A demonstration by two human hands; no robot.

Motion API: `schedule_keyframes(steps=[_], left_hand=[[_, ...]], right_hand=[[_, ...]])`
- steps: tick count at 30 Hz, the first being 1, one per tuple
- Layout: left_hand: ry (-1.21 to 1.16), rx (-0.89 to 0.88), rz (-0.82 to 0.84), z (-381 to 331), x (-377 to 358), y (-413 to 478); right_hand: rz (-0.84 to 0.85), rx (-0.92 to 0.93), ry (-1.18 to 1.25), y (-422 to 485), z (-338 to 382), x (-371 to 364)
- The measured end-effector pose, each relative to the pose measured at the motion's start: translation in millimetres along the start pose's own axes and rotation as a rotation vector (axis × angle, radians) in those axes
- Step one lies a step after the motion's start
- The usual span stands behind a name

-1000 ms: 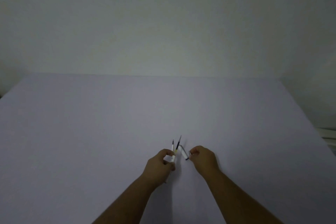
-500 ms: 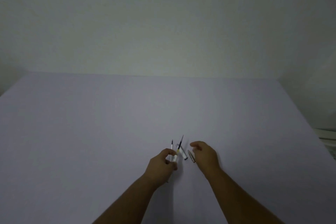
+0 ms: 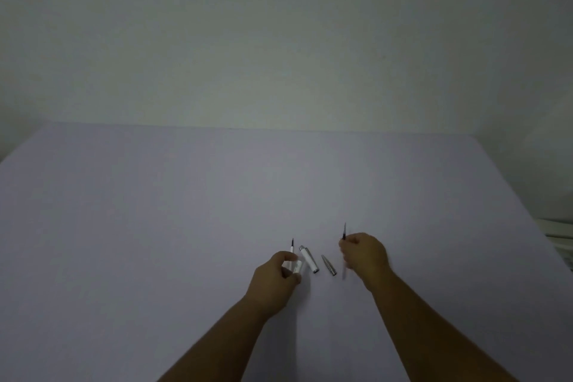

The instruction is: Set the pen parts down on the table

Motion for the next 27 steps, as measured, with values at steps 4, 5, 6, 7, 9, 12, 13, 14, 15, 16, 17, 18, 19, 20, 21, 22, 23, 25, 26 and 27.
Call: schedule_keyframes(steps=[4,5,6,7,9,12,13,14,15,16,17,18,19,20,21,22,23,25,26,27], left_hand=[[0.016,0.026,-0.059,7,4,4],[0.008,0.032,-0.069,9,5,4],[-0.001,0.039,-0.078,10,6,5],[-0.014,0.048,-0.086,10,8,5],[-0.037,0.071,-0.094,12,9,6],[-0.052,0.091,-0.100,14,10,8],[-0.058,0.094,-0.106,15,10,8],[-0.062,0.097,-0.114,16,11,8],[-0.064,0.099,-0.122,17,11,8],[-0.065,0.100,-0.130,18,12,8],[-0.063,0.100,-0.137,18,12,8],[-0.059,0.100,-0.145,18,14,7],[-0.054,0.100,-0.157,18,15,6],[-0.053,0.102,-0.171,18,17,5],[-0.054,0.103,-0.183,18,19,4],[-0.055,0.106,-0.196,19,21,3],[-0.056,0.108,-0.212,20,26,2],[-0.051,0.116,-0.229,22,30,0],[-0.050,0.121,-0.235,23,32,0],[-0.049,0.124,-0.239,23,33,0]], right_hand=[[0.043,0.036,-0.301,-6,-15,-5],[0.029,0.030,-0.283,-8,-18,-6],[0.008,0.024,-0.253,-10,-21,-7],[-0.010,0.019,-0.222,-11,-23,-7],[-0.030,0.001,-0.159,-13,-25,-9],[-0.039,-0.013,-0.121,-13,-27,-9],[-0.042,-0.011,-0.122,-12,-27,-9],[-0.042,-0.010,-0.122,-13,-27,-9],[-0.044,-0.005,-0.123,-12,-27,-9],[-0.044,-0.001,-0.125,-12,-27,-9],[-0.044,0.004,-0.128,-13,-27,-9],[-0.042,0.003,-0.129,-13,-27,-9],[-0.041,0.000,-0.128,-13,-27,-9],[-0.044,-0.001,-0.132,-14,-27,-9],[-0.055,0.005,-0.135,-14,-25,-8],[-0.074,0.021,-0.137,-17,-22,-7],[-0.092,0.061,-0.138,-19,-16,-8],[-0.091,0.155,-0.155,-27,-4,-15],[-0.061,0.190,-0.171,-32,2,-22],[-0.014,0.218,-0.186,-35,6,-32]])
Point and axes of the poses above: each hand's wrist, its own y-axis towards the middle knuckle, its own x-axis out of the back of the hand, z = x × y, the point moved 7 cm from there along y, towards the middle knuckle, and after that the axes turned 8 degrees about y, right-handed, at the moved point
